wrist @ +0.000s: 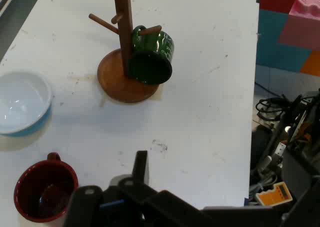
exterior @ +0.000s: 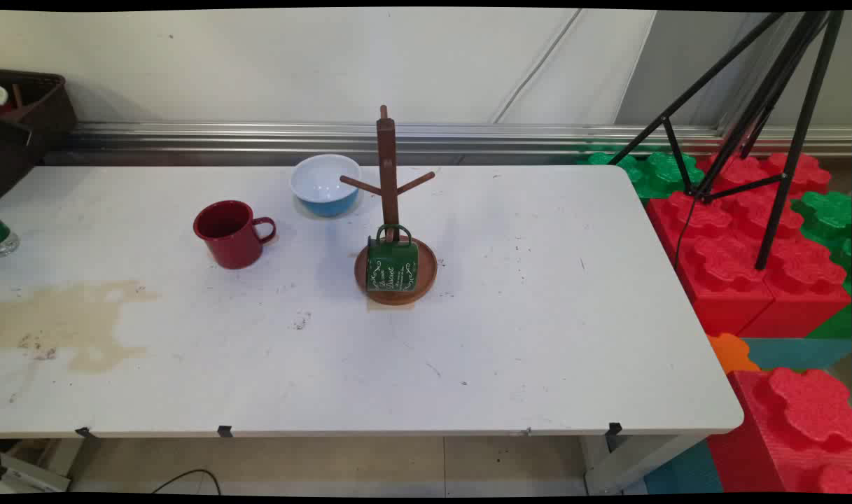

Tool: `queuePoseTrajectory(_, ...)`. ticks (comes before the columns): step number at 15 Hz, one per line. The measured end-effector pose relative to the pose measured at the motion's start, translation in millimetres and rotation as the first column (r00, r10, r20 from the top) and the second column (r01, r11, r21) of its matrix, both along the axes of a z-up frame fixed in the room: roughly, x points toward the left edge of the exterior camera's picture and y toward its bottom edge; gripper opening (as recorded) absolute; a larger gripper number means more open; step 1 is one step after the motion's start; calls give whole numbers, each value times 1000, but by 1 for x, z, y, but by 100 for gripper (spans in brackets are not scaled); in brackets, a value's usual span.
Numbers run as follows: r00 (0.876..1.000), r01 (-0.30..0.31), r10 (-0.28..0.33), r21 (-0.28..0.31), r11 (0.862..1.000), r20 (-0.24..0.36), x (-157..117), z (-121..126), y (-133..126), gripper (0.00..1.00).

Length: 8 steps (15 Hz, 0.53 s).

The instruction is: Pick up the green mug from the rack

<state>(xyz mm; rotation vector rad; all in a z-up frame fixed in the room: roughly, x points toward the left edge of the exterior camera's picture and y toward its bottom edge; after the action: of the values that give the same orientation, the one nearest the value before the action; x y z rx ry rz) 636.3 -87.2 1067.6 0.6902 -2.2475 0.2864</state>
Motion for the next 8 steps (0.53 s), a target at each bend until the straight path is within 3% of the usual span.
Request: queuePoseTrajectory(8, 1000, -7, 7, -22, 1000, -1, -10, -3, 4, 100)
